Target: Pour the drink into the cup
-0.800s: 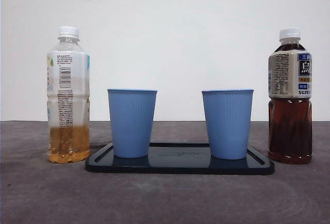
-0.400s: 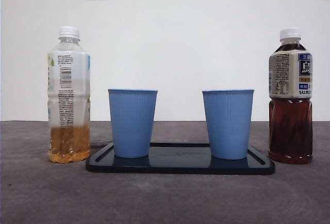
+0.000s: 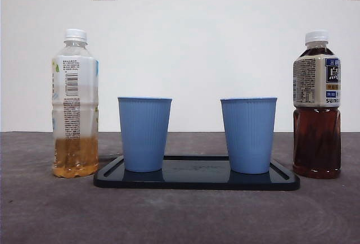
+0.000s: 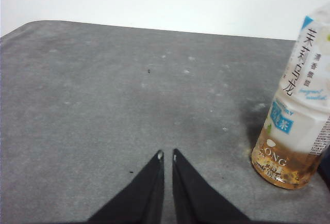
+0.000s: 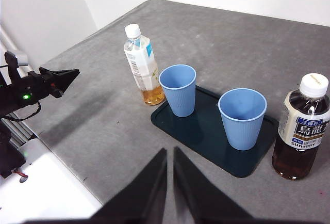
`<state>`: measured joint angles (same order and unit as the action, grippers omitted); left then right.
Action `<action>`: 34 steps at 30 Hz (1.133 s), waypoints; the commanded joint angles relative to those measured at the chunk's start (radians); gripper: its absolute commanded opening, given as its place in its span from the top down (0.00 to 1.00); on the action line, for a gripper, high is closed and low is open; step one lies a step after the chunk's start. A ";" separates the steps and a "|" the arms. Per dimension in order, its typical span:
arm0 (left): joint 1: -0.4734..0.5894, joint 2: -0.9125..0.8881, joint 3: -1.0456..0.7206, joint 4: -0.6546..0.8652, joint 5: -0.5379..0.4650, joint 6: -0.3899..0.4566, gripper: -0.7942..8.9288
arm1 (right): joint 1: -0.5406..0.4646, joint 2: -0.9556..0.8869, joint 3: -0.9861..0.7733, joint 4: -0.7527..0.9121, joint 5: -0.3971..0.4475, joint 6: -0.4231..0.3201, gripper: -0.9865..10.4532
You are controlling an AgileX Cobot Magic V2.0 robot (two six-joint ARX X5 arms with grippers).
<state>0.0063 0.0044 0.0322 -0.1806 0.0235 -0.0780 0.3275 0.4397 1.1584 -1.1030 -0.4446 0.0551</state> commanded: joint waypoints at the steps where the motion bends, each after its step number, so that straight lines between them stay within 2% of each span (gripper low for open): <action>1: -0.003 -0.002 -0.020 -0.006 -0.005 -0.013 0.89 | 0.004 0.003 0.016 0.010 0.000 -0.011 0.90; 19: -0.003 -0.001 -0.020 -0.007 -0.005 -0.013 0.89 | 0.003 0.002 0.009 0.021 0.000 -0.012 0.90; 22: -0.003 -0.001 -0.020 -0.006 -0.005 -0.013 0.89 | -0.051 -0.004 -0.032 0.061 0.163 -0.098 0.90; 23: -0.003 -0.001 -0.020 -0.006 -0.005 -0.013 0.89 | -0.088 -0.018 -0.073 0.100 0.195 -0.122 0.90; 27: -0.003 -0.001 -0.020 -0.006 -0.005 -0.013 0.89 | -0.220 -0.130 -0.314 0.335 0.217 -0.176 0.90; 30: -0.003 -0.001 -0.020 -0.006 -0.005 -0.013 0.89 | -0.306 -0.244 -0.546 0.558 0.216 -0.195 0.90; 34: -0.003 -0.001 -0.020 -0.006 -0.005 -0.013 0.89 | -0.378 -0.344 -0.791 0.753 0.214 -0.195 0.90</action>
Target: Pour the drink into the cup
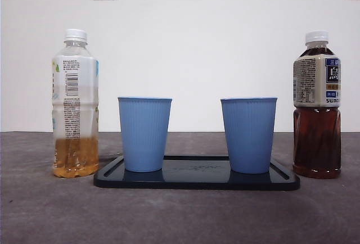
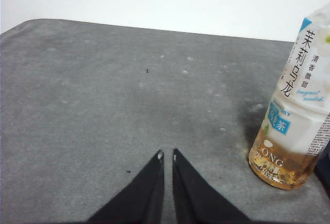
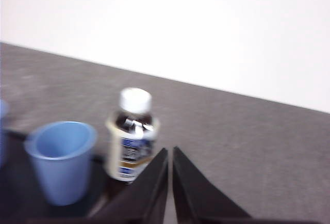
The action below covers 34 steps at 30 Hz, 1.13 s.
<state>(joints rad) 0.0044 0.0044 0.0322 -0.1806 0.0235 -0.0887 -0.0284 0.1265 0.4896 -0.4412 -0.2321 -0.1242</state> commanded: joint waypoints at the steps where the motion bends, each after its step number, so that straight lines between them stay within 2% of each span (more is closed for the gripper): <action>1: -0.001 -0.001 -0.020 -0.006 -0.005 -0.002 0.89 | -0.033 -0.049 -0.180 0.132 0.005 -0.010 0.90; 5: -0.001 -0.001 -0.020 -0.006 -0.005 -0.002 0.89 | -0.034 -0.091 -0.318 0.233 0.063 0.020 0.90; 11: -0.001 -0.001 -0.020 -0.006 -0.005 -0.002 0.89 | -0.032 -0.123 -0.431 0.244 0.187 0.029 0.90; 15: -0.001 -0.001 -0.020 -0.006 -0.005 -0.002 0.89 | -0.031 -0.123 -0.478 0.257 0.207 0.072 0.90; 19: -0.001 -0.001 -0.020 -0.006 -0.005 -0.002 0.89 | -0.018 -0.123 -0.478 0.261 0.236 0.070 0.90; 34: -0.001 -0.001 -0.020 -0.006 -0.005 -0.002 0.89 | 0.007 -0.123 -0.478 0.284 0.233 0.064 0.90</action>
